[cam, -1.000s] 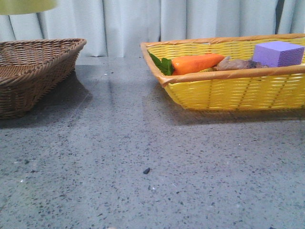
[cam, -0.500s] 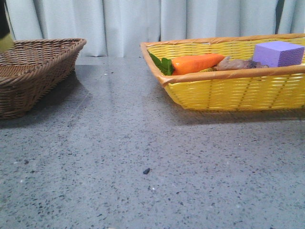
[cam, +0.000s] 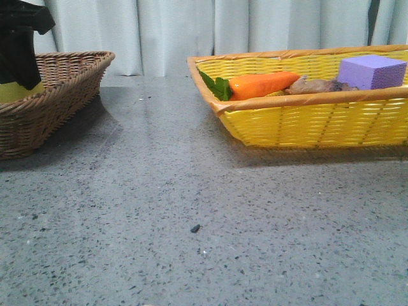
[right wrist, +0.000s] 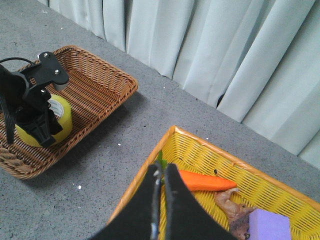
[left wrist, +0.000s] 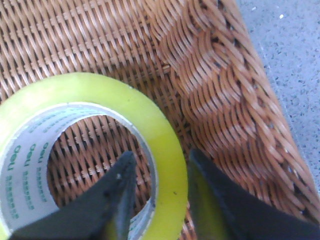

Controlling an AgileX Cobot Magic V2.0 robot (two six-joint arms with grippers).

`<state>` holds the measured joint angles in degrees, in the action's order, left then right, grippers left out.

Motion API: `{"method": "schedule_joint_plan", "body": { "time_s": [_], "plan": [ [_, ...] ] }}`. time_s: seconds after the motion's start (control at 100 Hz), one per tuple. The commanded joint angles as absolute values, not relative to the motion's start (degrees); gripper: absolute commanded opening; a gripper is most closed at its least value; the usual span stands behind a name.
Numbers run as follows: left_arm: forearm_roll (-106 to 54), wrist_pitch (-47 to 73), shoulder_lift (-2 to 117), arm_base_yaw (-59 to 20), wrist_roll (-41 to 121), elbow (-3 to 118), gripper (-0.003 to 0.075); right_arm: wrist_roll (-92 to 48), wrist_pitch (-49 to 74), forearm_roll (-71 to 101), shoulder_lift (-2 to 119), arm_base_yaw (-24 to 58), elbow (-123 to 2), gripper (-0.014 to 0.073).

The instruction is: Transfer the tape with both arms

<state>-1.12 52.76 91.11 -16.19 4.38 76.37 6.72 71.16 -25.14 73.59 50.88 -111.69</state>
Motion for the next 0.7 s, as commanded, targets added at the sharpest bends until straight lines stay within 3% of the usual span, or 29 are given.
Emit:
{"method": "schedule_joint_plan", "body": {
  "time_s": [0.0, 0.31, 0.53, 0.69],
  "plan": [
    [0.0, 50.4, 89.0, -15.1, 4.3, 78.7, 0.0232, 6.7, 67.9, -27.6, 72.3, 50.6, -112.7, -0.0074],
    [-5.2, 49.7, 81.3, -13.2, 4.3, 80.1, 0.023, 6.7, 64.0, -30.0, 66.5, 50.6, -106.4, -0.0074],
    [-8.4, 48.6, 73.6, -13.2, 4.3, 80.1, 0.0228, 11.9, 58.5, -30.0, 57.3, 50.6, -92.2, -0.0074],
    [-11.7, 47.8, 67.0, -13.2, 4.3, 78.2, 0.0191, 14.9, 46.9, -30.1, 47.9, 50.6, -77.3, -0.0074]
  ]
}}
